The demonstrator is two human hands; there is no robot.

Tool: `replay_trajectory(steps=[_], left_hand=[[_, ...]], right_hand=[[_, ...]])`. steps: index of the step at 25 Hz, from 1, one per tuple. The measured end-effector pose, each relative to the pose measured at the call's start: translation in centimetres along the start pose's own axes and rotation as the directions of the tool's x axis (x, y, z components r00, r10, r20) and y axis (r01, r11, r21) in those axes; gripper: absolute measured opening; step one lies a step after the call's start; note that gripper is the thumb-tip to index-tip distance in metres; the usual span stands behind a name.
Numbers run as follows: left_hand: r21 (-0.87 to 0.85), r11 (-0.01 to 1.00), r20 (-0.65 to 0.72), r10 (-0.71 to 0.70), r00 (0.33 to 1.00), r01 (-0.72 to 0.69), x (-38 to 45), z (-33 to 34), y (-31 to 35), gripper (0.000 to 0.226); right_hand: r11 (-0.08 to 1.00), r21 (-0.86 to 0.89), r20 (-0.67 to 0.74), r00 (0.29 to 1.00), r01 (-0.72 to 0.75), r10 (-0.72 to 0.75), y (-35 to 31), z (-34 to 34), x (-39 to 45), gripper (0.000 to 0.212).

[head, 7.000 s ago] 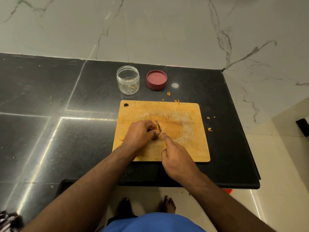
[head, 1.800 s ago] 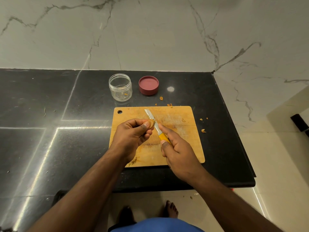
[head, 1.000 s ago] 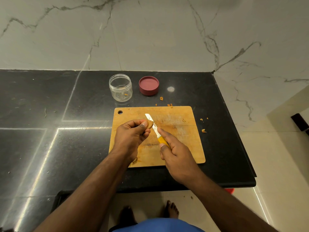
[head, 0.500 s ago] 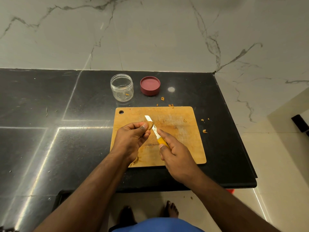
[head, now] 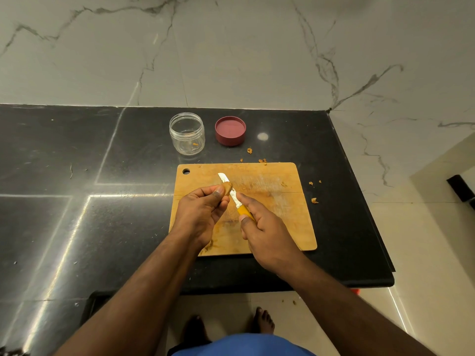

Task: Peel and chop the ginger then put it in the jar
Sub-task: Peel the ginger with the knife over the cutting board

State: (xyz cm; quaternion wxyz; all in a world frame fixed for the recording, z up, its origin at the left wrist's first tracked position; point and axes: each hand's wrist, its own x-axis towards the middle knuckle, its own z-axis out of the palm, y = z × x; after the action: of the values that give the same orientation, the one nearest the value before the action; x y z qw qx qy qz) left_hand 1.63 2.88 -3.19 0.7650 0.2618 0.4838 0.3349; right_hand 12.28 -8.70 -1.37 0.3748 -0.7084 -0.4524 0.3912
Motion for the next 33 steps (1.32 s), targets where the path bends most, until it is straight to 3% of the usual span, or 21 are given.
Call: replay_trajectory(steps=[13, 18, 25, 28, 33], left_hand=[[-0.023, 1.000, -0.053, 0.017, 0.998, -0.019, 0.4, -0.4, 0.2, 0.007], [0.010, 1.000, -0.005, -0.003, 1.000, 0.003, -0.1, -0.1, -0.2, 0.012], [0.025, 1.000, -0.013, -0.011, 1.000, 0.012, 0.2, -1.0, -0.2, 0.016], [0.109, 0.994, -0.049, 0.031, 0.998, -0.025, 0.5, -1.9, 0.7, 0.016], [0.244, 0.970, -0.032, -0.009, 0.999, 0.017, 0.8, -3.1, 1.8, 0.017]], right_hand=[[1.000, -0.013, 0.015, 1.000, -0.005, 0.005, 0.0, 0.7, -0.6, 0.047], [1.000, -0.015, -0.012, 1.000, -0.008, 0.007, 0.4, 0.6, 0.3, 0.047], [0.995, 0.098, -0.013, 1.000, -0.011, 0.012, 0.8, 0.3, 0.3, 0.045], [0.979, 0.189, -0.006, 0.997, -0.075, 0.077, 1.6, -0.2, 0.8, 0.044], [0.979, 0.170, 0.032, 0.993, -0.114, 0.110, 2.6, -0.7, 0.3, 0.044]])
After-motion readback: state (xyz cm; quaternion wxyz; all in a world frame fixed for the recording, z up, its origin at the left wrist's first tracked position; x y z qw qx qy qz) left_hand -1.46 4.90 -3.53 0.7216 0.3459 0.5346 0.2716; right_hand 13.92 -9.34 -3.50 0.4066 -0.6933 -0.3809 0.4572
